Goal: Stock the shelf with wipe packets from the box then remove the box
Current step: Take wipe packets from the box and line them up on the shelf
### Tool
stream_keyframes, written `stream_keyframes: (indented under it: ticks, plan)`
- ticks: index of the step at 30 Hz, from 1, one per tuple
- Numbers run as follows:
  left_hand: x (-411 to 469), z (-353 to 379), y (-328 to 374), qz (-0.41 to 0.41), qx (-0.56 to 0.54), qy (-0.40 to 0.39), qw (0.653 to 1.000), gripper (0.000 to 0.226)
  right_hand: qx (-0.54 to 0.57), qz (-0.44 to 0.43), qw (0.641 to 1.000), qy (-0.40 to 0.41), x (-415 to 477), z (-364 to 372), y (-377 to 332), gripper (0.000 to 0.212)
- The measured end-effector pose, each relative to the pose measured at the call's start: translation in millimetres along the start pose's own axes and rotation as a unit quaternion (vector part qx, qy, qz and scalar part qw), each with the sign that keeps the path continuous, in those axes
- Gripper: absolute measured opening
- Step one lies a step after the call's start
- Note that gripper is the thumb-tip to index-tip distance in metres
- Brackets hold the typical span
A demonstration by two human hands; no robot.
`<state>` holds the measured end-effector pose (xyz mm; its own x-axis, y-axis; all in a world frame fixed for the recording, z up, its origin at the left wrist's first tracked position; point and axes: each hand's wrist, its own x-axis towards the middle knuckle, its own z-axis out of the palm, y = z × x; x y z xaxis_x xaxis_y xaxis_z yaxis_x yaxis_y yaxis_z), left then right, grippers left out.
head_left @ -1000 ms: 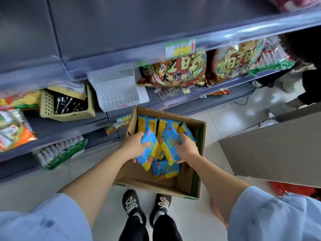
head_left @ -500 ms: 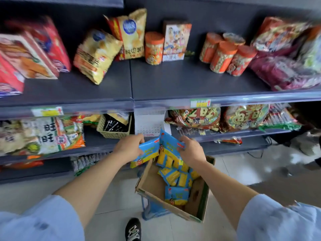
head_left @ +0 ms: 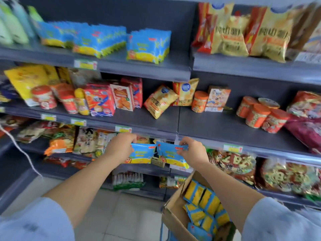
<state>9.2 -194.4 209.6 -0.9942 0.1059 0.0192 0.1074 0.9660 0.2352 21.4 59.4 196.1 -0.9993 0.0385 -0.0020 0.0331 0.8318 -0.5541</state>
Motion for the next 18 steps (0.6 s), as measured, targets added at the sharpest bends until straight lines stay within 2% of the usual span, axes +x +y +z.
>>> stream_keyframes:
  ticks: [7, 18]
  plan:
    - [-23.4, -87.5, -71.1, -0.047, -0.017, 0.07, 0.996, 0.018, 0.03, -0.119, 0.992, 0.026, 24.8, -6.0, -109.6, 0.017]
    - [-30.3, -200.9, -185.5, -0.048, -0.074, 0.14, 0.986, 0.013, 0.058, -0.194, 0.977, 0.062, 58.3, 9.8, -274.6, 0.016]
